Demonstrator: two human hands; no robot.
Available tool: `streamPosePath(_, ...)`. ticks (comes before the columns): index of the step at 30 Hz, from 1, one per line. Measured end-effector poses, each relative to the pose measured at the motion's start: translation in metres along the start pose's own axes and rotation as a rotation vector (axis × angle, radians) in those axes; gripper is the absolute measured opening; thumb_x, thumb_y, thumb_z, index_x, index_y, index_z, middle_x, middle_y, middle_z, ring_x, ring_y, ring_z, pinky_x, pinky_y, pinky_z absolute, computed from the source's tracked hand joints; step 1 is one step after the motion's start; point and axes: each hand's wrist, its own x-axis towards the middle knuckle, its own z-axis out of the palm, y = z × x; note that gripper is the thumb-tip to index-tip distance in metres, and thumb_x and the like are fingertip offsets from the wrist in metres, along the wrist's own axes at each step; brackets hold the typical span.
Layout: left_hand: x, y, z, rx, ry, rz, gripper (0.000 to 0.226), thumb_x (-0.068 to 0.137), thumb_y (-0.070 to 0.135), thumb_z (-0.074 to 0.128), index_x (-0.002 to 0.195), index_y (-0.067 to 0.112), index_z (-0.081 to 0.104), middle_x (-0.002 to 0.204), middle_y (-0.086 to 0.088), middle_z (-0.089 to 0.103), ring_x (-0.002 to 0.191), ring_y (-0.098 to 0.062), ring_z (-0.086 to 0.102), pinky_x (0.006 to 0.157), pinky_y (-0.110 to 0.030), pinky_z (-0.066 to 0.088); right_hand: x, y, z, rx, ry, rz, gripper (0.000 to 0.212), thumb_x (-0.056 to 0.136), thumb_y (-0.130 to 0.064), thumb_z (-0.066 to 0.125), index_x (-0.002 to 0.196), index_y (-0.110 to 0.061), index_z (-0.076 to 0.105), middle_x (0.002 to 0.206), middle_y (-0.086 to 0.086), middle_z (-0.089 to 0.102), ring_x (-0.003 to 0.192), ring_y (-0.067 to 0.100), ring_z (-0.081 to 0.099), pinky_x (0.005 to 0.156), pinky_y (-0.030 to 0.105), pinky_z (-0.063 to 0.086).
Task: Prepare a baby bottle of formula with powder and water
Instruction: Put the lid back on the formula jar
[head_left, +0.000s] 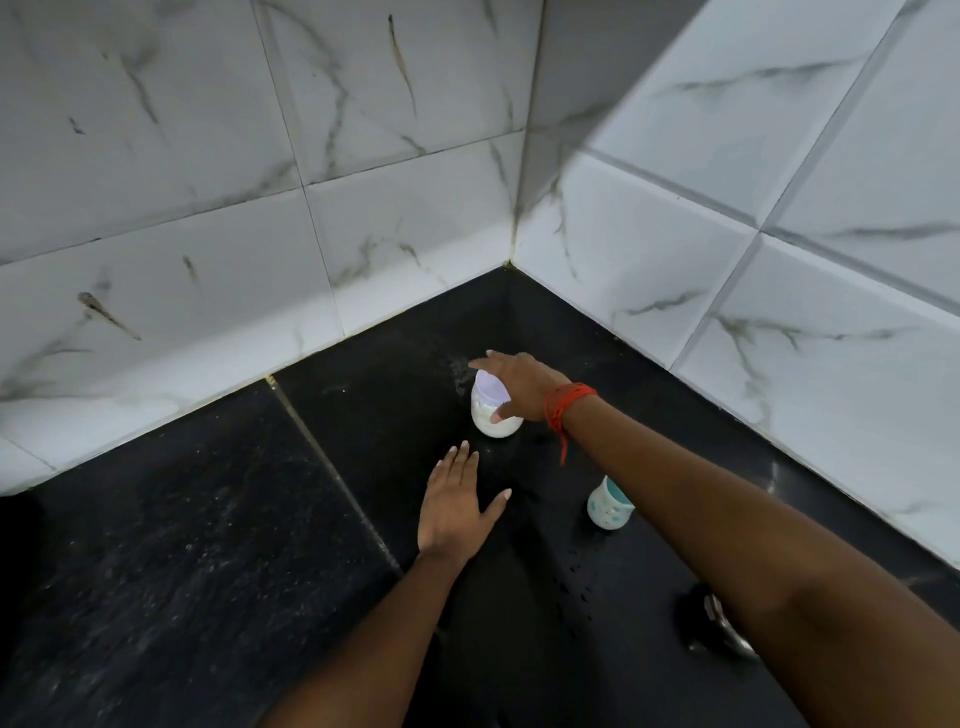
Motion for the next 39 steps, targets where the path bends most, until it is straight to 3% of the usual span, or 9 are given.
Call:
streamPosePath(2, 0.0, -0.002, 0.001, 0.015, 0.004, -0.001, 0.088, 0.097, 0.074, 0.033, 0.161, 0.012, 0.03, 0.17, -0.005, 0.022, 0.159, -0.018, 0.013, 0.13, -0.034, 0.008, -0.009, 0.009, 0.001, 0.101, 0.031, 0.035, 0.1, 0.078, -0.042, 0.082, 0.157, -0.023, 0.025, 0.165, 0.01, 0.021, 0.146, 0.036, 0.029, 0.117, 0.05, 0.031)
streamPosePath(6, 0.001, -0.002, 0.001, 0.04, -0.002, -0.01, 0.088, 0.097, 0.073, 0.037, 0.158, 0.011, 0.035, 0.168, -0.006, 0.028, 0.157, -0.019, 0.02, 0.129, -0.034, 0.012, -0.049, 0.037, -0.003, 0.227, 0.17, 0.124, 0.081, 0.084, -0.052, 0.071, 0.151, -0.02, 0.039, 0.158, 0.009, 0.037, 0.147, 0.028, 0.031, 0.119, 0.047, 0.029)
streamPosePath(10, 0.002, 0.0, -0.002, 0.028, -0.027, -0.036, 0.086, 0.096, 0.069, 0.046, 0.158, 0.01, 0.036, 0.168, -0.008, 0.027, 0.157, -0.022, 0.021, 0.129, -0.036, 0.014, -0.119, 0.063, -0.01, 0.165, 0.296, 0.214, 0.064, 0.084, -0.063, 0.063, 0.134, -0.024, 0.058, 0.131, 0.005, 0.063, 0.121, 0.026, 0.058, 0.102, 0.045, 0.048)
streamPosePath(13, 0.001, 0.003, -0.003, 0.019, -0.04, -0.046, 0.085, 0.096, 0.067, 0.05, 0.156, 0.008, 0.039, 0.167, -0.011, 0.03, 0.156, -0.026, 0.025, 0.128, -0.039, 0.016, -0.181, 0.076, -0.005, 0.112, 0.32, 0.342, 0.06, 0.085, -0.065, 0.061, 0.128, -0.023, 0.062, 0.119, 0.003, 0.069, 0.111, 0.026, 0.064, 0.094, 0.043, 0.052)
streamPosePath(16, -0.002, 0.005, -0.004, 0.013, -0.043, -0.049, 0.084, 0.096, 0.066, 0.05, 0.154, 0.006, 0.042, 0.165, -0.013, 0.033, 0.155, -0.028, 0.028, 0.128, -0.04, 0.019, -0.237, 0.09, 0.007, 0.022, 0.157, 0.523, 0.067, 0.08, -0.069, 0.064, 0.126, -0.02, 0.062, 0.124, 0.008, 0.067, 0.114, 0.031, 0.063, 0.095, 0.043, 0.052)
streamPosePath(20, -0.001, 0.002, -0.002, 0.005, -0.032, -0.038, 0.083, 0.096, 0.065, 0.052, 0.153, 0.005, 0.044, 0.164, -0.013, 0.035, 0.154, -0.028, 0.029, 0.128, -0.04, 0.02, -0.293, 0.091, 0.034, -0.092, -0.116, 0.686, 0.065, 0.065, -0.078, 0.069, 0.091, -0.019, 0.065, 0.107, 0.008, 0.071, 0.098, 0.032, 0.068, 0.081, 0.036, 0.055)
streamPosePath(24, -0.003, 0.0, 0.003, -0.008, -0.014, -0.015, 0.082, 0.097, 0.064, 0.052, 0.153, 0.005, 0.044, 0.164, -0.013, 0.035, 0.154, -0.027, 0.029, 0.128, -0.041, 0.02, -0.317, 0.089, 0.069, -0.046, -0.152, 0.791, 0.07, 0.068, -0.076, 0.068, 0.108, -0.018, 0.069, 0.113, 0.004, 0.07, 0.104, 0.03, 0.068, 0.074, 0.031, 0.048)
streamPosePath(31, -0.004, -0.001, 0.006, -0.025, 0.027, -0.004, 0.081, 0.096, 0.064, 0.053, 0.152, 0.005, 0.045, 0.164, -0.012, 0.036, 0.154, -0.026, 0.028, 0.128, -0.041, 0.02, -0.32, 0.091, 0.089, 0.055, -0.002, 0.809, 0.053, 0.072, -0.063, 0.068, 0.094, -0.016, 0.066, 0.102, 0.007, 0.069, 0.093, 0.032, 0.067, 0.07, 0.032, 0.049)
streamPosePath(39, -0.002, -0.001, 0.007, -0.034, 0.036, -0.021, 0.082, 0.095, 0.066, 0.053, 0.151, 0.008, 0.046, 0.163, -0.01, 0.038, 0.154, -0.024, 0.029, 0.127, -0.042, 0.022, -0.306, 0.115, 0.05, 0.0, 0.035, 0.724, 0.065, 0.061, -0.066, 0.079, 0.099, -0.015, 0.068, 0.099, 0.008, 0.068, 0.095, 0.034, 0.067, 0.072, 0.033, 0.051)
